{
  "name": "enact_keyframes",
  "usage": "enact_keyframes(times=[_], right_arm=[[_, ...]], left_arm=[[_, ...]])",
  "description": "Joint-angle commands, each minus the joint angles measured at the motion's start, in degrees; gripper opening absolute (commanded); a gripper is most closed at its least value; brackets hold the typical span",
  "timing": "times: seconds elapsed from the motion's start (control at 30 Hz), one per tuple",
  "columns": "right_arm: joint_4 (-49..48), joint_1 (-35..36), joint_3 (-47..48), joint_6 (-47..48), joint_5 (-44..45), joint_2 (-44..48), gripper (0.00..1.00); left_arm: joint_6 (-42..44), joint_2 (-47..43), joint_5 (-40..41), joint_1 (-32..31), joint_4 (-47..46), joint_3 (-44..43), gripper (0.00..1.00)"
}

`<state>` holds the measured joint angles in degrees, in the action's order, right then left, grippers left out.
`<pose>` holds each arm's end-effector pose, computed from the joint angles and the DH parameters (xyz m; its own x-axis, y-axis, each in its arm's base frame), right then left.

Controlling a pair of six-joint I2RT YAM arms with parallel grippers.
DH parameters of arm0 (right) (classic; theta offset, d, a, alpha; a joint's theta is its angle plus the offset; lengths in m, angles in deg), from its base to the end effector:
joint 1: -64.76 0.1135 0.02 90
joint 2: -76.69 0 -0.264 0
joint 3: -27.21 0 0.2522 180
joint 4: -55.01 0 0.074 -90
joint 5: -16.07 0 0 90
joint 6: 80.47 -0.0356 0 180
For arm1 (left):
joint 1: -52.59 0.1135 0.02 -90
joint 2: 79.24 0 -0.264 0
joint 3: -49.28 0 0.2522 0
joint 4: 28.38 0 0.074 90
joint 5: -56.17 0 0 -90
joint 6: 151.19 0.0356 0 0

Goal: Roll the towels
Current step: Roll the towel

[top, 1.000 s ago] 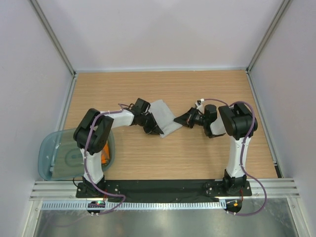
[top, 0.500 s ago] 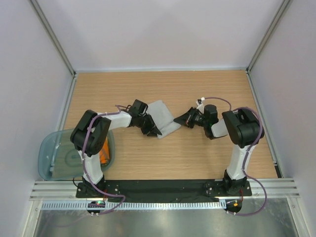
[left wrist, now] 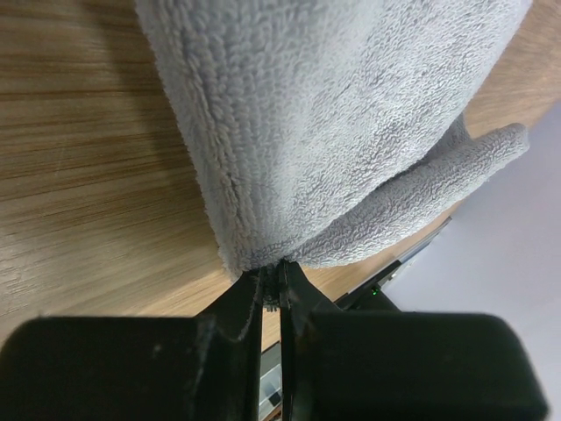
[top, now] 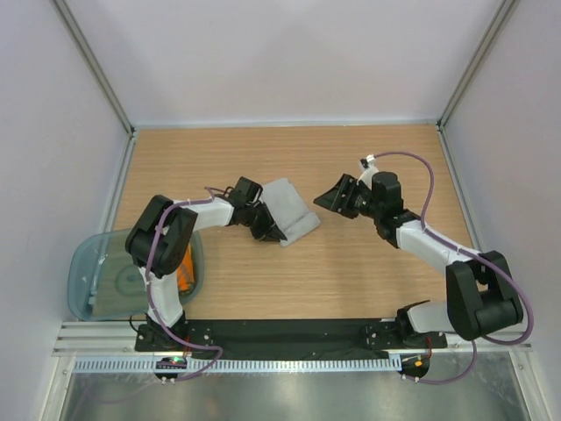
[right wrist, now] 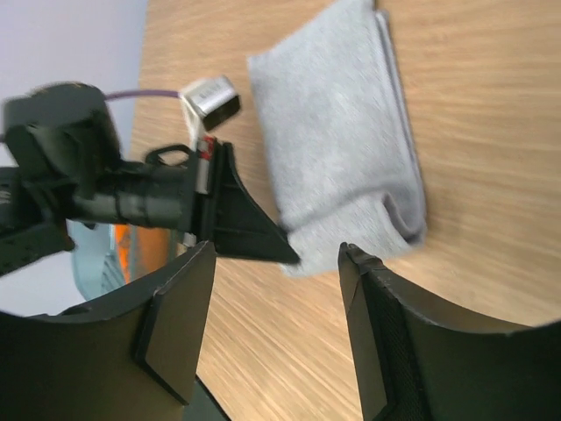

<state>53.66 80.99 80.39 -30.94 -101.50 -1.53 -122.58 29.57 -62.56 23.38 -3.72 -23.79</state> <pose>0.2750 0.0972 0.2228 -0.7184 0.3901 -0.5759 -0.2477 0.6303 0.7358 0.3074 -0.1915 0.1246 -0.9210 -0.3670 0.1304 -0.3621 0.6835 -0.6338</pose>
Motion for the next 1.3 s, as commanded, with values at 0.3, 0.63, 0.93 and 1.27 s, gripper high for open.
enact_keyframes(times=[0.3, 0.63, 0.93, 1.27], right_arm=[[8.3, 6.5, -5.1, 1.5, 10.6, -3.4, 0.71], [3.3, 7.1, -1.3, -1.6, 14.0, -13.7, 0.75], [0.5, 9.3, 1.4, -3.0, 14.4, -18.8, 0.63], [-0.9, 9.4, 1.6, -3.3, 14.0, -20.0, 0.23]], left_arm=[[-0.6, 2.6, 1.0, 0.2, -0.4, 0.9, 0.00], [-0.8, 1.9, 0.1, 0.3, -1.7, 2.7, 0.00], [-0.8, 2.1, -1.2, 0.2, -2.0, 2.4, 0.00], [-1.3, 1.1, -1.5, 0.2, -2.5, 3.1, 0.00]])
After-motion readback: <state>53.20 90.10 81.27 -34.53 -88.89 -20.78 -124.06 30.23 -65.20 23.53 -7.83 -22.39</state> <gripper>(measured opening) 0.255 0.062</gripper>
